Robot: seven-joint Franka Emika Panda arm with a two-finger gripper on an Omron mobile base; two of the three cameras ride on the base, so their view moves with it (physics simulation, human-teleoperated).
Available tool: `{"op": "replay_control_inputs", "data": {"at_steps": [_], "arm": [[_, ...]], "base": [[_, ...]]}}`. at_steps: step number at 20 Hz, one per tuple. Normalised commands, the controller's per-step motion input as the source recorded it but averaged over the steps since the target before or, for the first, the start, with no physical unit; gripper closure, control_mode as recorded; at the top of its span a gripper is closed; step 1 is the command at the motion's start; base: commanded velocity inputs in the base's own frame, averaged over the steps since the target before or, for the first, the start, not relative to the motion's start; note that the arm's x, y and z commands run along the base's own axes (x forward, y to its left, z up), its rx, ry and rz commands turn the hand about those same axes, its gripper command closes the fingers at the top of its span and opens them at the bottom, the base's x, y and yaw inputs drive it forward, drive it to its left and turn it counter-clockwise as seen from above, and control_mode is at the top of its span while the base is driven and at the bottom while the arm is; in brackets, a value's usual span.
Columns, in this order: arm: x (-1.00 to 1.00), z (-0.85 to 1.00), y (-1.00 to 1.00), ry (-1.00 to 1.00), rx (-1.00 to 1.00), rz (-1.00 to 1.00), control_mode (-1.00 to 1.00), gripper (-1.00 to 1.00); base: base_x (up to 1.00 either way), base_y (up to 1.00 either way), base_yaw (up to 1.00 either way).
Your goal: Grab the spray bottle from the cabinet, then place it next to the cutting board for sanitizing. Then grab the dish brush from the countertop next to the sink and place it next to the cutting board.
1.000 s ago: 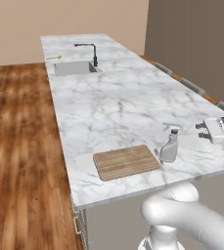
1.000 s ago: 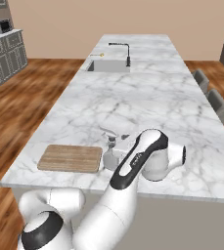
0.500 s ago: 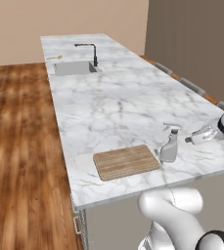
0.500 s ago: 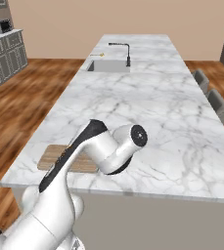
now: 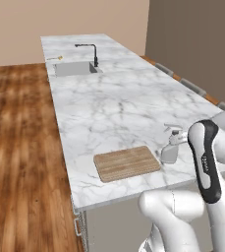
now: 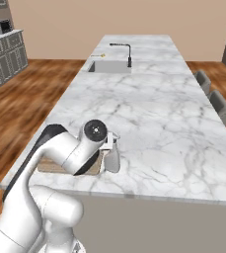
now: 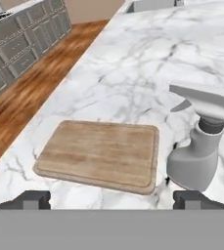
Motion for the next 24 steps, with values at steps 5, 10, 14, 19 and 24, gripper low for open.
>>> {"op": "replay_control_inputs", "data": {"at_steps": [5,10,14,19,24], "arm": [[0.00,0.12,0.53,0.13,-0.20,-0.22,-1.00,-1.00],[0.00,0.14,0.19,0.33,-0.13,-0.16,-1.00,-1.00],[0.00,0.00,0.07,0.09,-0.06,-0.09,1.00,-1.00],[0.00,0.00,0.00,0.00,0.00,0.00,1.00,-1.00],[0.00,0.00,0.00,0.00,0.00,0.00,1.00,-1.00]], "base": [[0.00,0.00,0.00],[0.00,0.00,0.00],[0.00,0.00,-0.04],[-0.45,0.55,0.00],[-0.38,1.00,0.00]]}}
